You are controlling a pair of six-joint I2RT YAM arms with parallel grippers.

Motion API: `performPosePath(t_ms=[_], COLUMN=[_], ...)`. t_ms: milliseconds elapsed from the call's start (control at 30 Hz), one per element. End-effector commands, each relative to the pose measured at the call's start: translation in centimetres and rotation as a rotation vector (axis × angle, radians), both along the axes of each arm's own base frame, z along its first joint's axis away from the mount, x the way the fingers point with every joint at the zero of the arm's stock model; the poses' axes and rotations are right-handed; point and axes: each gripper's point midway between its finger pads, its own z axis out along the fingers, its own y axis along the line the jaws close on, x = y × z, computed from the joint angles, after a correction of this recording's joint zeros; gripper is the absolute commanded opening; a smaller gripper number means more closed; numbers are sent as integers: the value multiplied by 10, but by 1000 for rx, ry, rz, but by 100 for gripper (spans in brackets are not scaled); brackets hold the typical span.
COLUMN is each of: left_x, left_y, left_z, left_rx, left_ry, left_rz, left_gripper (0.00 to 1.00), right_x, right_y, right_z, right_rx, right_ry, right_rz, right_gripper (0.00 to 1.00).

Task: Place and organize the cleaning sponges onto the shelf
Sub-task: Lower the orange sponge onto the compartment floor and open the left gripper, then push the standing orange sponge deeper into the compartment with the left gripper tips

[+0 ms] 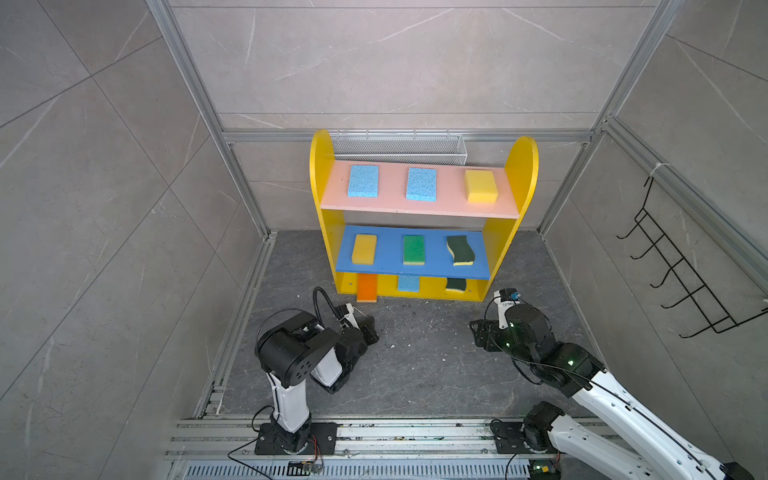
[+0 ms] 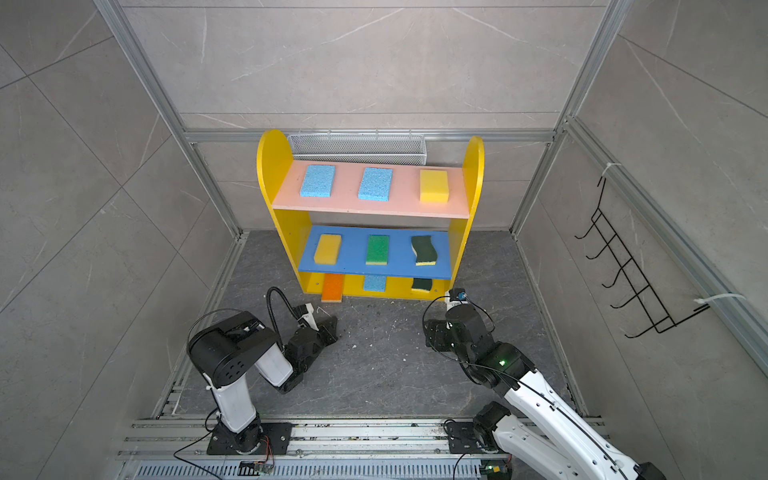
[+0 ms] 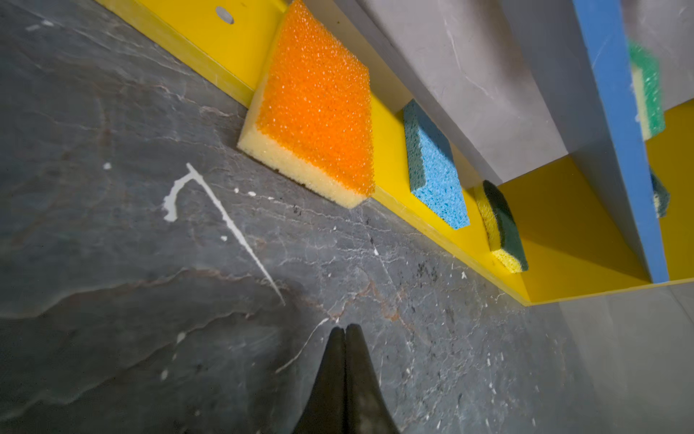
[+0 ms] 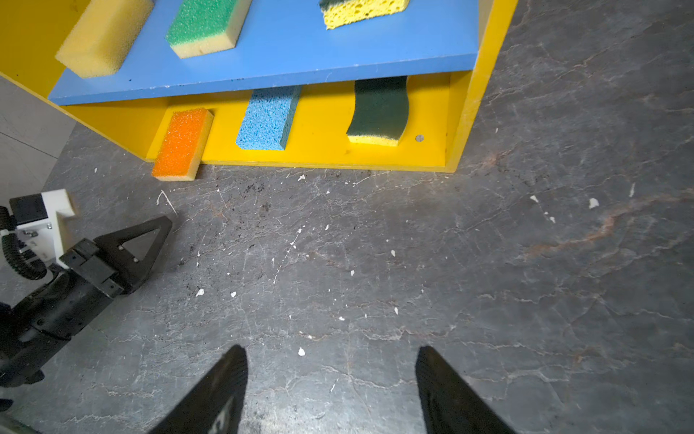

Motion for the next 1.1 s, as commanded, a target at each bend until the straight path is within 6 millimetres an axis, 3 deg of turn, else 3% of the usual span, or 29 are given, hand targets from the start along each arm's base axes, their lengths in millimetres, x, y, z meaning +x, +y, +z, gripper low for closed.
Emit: performPosePath(t_ms=[0,300,667,1067], left_x=[11,20,27,33], left_y=[3,10,33,28], left_z=[2,-18,-25,-37], left_rx=[-55,-91,-151,-118], left_ry=[-19,36,64,282], left_rz=[51,135,266,290], left_gripper=[0,0,0,0], right_x=[0,5,5,1], right_y=[6,10,15,15], right_z=[-7,-14,-22,-18], right_rx=[4,-9,0,22], right_ry=[7,15,39,29], right_rz=[35,46,62,68], right_gripper=[73,73,73,73])
